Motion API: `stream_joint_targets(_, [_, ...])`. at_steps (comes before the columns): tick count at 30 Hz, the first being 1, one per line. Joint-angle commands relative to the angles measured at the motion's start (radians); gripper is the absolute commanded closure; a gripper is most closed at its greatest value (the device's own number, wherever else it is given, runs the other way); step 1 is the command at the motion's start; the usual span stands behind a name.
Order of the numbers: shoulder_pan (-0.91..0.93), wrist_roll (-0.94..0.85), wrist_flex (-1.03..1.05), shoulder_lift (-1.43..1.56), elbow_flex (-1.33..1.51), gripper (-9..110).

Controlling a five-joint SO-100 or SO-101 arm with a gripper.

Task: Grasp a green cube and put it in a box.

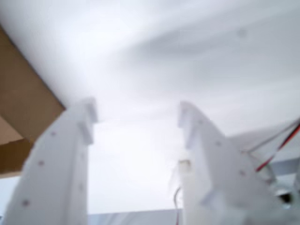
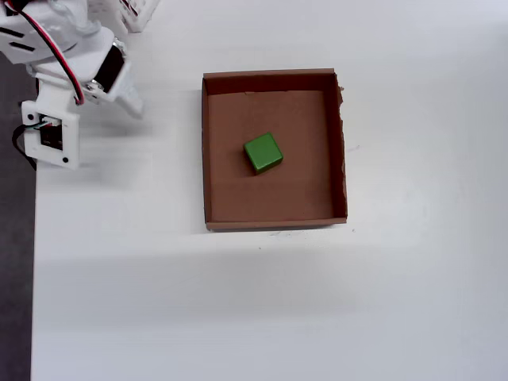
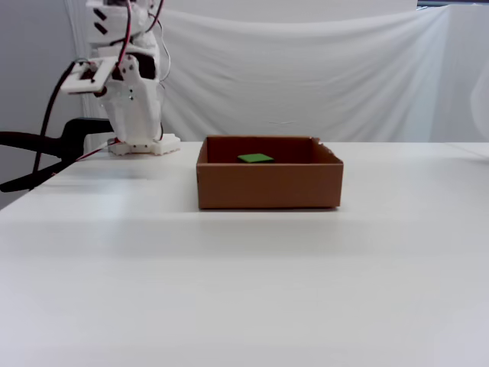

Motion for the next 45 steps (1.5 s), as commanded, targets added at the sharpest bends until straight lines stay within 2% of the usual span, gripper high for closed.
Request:
stream_joint_targets(1, [0.025,0.006,-0.021,0.212,0.117,80])
stream_joint_targets(8, [0.067,0.008,0.006,0.540,0.379,80])
stream_joint_targets(15, [0.117,0.008,0.133,0.653,0.396,80])
stream_joint_targets(45, [0.156,0.011,0.169,0.687,0.397,80])
